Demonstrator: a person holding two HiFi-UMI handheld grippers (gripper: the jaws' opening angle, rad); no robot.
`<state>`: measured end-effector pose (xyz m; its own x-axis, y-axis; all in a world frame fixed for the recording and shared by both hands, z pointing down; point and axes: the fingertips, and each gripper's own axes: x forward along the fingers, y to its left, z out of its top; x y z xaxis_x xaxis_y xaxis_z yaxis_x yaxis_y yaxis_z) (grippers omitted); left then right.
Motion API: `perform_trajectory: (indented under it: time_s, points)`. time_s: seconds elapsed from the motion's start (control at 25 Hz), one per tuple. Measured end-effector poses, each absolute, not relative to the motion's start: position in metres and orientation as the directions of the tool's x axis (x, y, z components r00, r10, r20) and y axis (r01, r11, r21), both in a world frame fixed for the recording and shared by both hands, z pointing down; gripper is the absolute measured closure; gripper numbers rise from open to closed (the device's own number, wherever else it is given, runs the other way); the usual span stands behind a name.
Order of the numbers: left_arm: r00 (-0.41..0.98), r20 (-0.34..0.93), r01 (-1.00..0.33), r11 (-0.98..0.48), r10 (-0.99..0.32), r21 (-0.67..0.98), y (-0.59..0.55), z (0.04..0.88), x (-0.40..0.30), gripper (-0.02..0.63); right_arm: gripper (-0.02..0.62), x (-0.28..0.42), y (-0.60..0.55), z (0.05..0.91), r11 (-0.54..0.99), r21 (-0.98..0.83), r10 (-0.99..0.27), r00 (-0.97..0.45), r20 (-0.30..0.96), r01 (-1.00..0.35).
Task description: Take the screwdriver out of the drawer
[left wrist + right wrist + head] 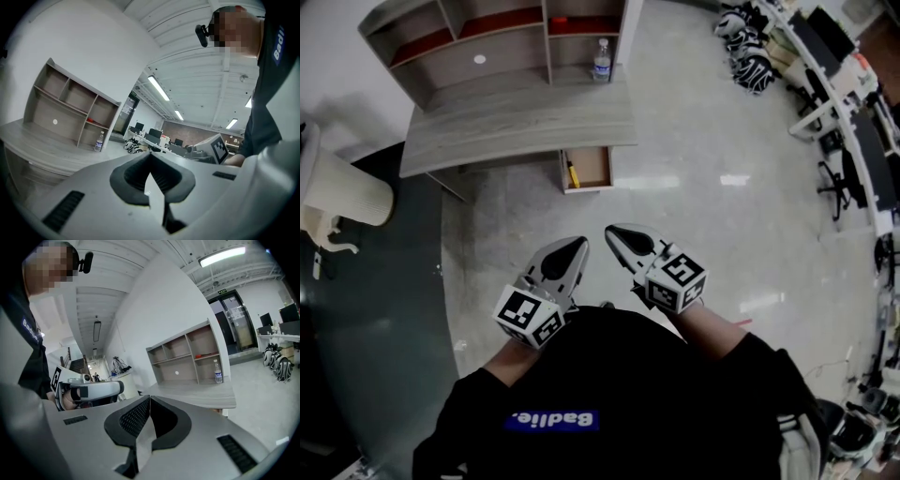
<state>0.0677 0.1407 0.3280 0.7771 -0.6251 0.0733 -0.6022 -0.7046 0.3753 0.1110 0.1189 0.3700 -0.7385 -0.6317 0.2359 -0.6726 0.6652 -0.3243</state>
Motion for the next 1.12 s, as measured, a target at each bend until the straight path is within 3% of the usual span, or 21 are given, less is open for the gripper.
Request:
perform_trajectory:
  time_s: [0.72, 1.12]
  points:
    - [0.871, 0.039, -0.466, -0.799, -0.490, 0.380, -0.018, 0.318, -0.017, 0.607, 0.565, 0.033, -0.029, 0.382, 0.528, -0.268, -0.747, -0.591, 0.306, -0.806]
    - [0.858, 0.074, -0.489, -0.766, -0.508, 0.418, -0.053, 0.340, -0.018, 0.607, 0.563, 0.032, -0.068, 0.417, 0.523, -0.224, -0.730, -0.568, 0.380, -0.822]
